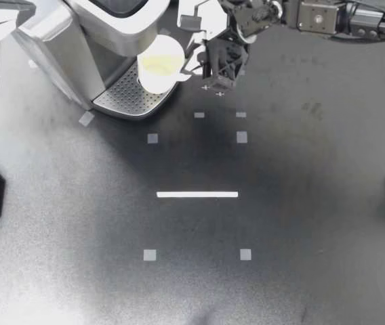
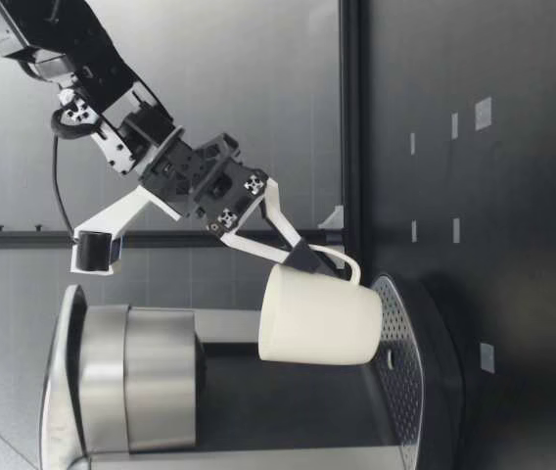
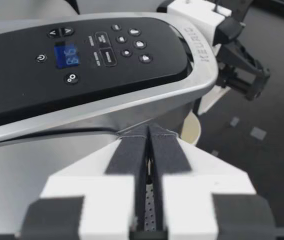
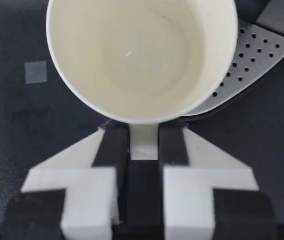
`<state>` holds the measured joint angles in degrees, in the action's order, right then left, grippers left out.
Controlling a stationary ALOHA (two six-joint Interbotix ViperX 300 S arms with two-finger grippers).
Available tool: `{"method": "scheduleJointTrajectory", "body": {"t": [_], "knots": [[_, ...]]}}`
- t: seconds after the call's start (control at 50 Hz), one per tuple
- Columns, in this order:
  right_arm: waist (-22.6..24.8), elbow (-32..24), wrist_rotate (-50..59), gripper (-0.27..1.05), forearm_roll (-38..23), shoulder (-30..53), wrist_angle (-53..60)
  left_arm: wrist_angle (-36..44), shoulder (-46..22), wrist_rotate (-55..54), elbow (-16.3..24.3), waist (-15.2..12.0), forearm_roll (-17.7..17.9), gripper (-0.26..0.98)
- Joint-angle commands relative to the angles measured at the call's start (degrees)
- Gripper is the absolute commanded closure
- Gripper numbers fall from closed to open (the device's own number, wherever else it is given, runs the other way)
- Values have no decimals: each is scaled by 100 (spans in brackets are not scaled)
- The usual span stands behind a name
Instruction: Place the coffee capsule inside the capsule container, then place the cup onto the center of the cup tray.
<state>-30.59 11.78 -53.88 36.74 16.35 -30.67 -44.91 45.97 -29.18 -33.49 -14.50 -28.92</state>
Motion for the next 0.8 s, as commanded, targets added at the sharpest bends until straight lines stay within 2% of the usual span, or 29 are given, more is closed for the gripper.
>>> {"method": "scheduleJointTrajectory", "body": {"t": [0.0, 0.78], "knots": [[18, -141, -18, 64, 26, -114, 141, 53, -9, -9, 62, 9, -26, 67], [193, -158, -35, 64, 18, 141, 606, 53, -9, -97, 9, 0, -18, 67]]}}
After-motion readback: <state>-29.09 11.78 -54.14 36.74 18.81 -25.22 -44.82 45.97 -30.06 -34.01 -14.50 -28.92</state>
